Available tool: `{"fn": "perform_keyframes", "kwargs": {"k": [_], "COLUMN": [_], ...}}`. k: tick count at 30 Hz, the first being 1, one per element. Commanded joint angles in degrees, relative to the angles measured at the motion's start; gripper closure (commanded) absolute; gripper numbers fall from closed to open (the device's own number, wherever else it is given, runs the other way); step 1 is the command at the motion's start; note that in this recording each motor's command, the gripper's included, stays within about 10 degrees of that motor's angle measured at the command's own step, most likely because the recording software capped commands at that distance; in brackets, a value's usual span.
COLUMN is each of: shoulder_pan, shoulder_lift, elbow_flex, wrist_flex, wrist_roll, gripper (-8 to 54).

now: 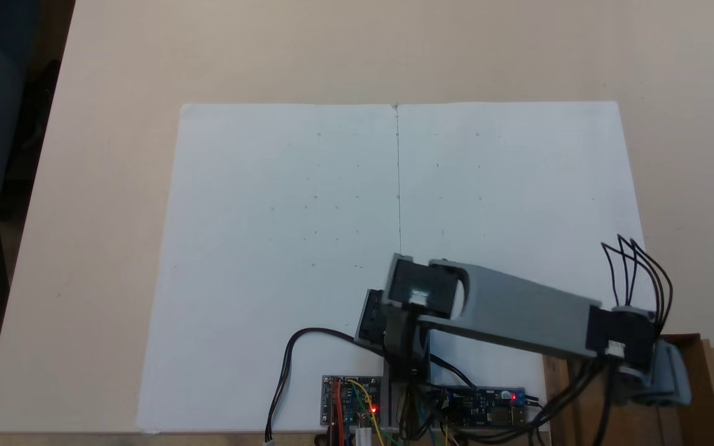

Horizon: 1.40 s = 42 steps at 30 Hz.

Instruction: Grasp a green dice and put it in the bin.

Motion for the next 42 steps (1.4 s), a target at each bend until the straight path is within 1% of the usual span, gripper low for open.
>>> {"fn": "perform_keyframes", "kwargs": {"k": [1,5,6,8,10,11,16,19,23,26,30,31,33,36,37,42], "shoulder_pan": [1.49,1.23,0.88,0.18,-0.18,-0.35,-1.41,-3.08,-8.70,-14.59,-19.86,-22.59,-29.18,-36.12,-40.96,-54.23], "shoulder_lift": [0.35,-0.97,-1.32,-2.02,-2.55,-2.64,-2.55,-1.67,2.90,6.68,10.20,12.13,14.50,16.61,17.84,19.34], "elbow_flex": [-3.34,-3.34,-3.34,-3.34,-3.34,-3.34,-3.34,-3.34,-3.52,-3.60,-3.52,-3.52,-3.52,-3.52,-3.52,-3.25], "wrist_flex": [1.05,0.88,0.79,1.32,0.97,0.97,0.09,-2.46,-4.75,-4.57,-3.16,-3.08,-3.16,-3.25,-3.25,-3.25], "wrist_roll": [-5.19,-5.10,-5.01,-3.78,0.18,1.41,5.89,12.66,20.21,23.73,23.73,23.73,23.55,23.47,23.47,23.55], "gripper": [33.4,32.9,28.0,15.6,10.1,8.8,8.5,8.5,8.5,8.5,8.1,5.9,5.1,1.8,1.1,1.1]}}
